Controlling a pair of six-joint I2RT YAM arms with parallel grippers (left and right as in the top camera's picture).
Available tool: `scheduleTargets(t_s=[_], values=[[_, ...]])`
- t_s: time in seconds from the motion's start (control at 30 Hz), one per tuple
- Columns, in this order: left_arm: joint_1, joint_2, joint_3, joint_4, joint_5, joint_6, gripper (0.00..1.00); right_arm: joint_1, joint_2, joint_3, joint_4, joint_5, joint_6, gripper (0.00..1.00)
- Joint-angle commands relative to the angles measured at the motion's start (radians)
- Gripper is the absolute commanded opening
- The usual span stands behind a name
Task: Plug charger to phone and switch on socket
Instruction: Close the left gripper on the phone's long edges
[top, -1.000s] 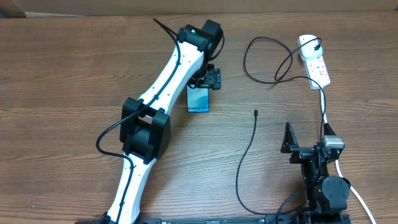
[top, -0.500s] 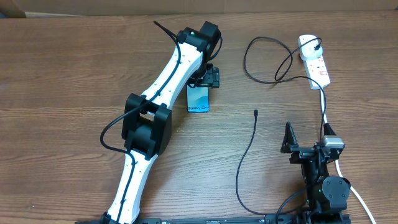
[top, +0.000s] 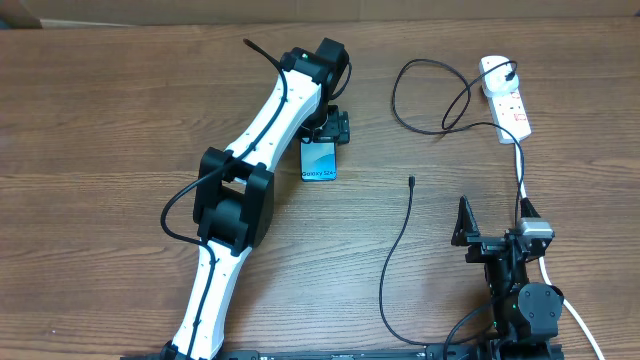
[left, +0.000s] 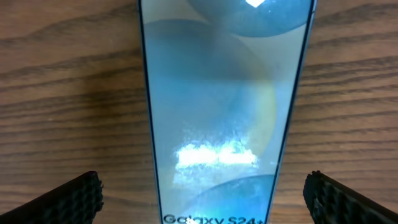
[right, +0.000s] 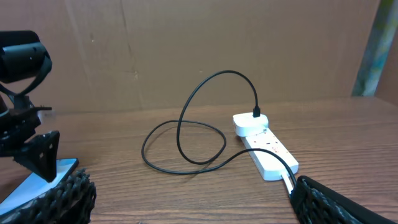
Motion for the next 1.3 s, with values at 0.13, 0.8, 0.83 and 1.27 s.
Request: scheduleTargets(t_s=[0.13, 0.8, 0.83, 1.27], values=[[-0.002, 0.013, -0.098, 0.079, 0.018, 0.008, 1.0, 0.0, -0.008, -0.011, 0.005, -0.002, -0.005, 1.0], [-0.009, 0.013, -0.163, 0.151, 0.044, 0.007, 1.0, -0.001, -0.008, -0.011, 0.005, -0.002, -0.005, 1.0], [-0.01, 0.013, -0.171, 0.154, 0.044, 0.007, 1.0, 0.0, -0.008, -0.011, 0.005, -0.002, -0.005, 1.0], [-0.01, 0.013, -0.206, 0.182, 0.038, -0.004, 0.95, 0.0, -0.008, -0.011, 0.005, -0.002, -0.005, 1.0]])
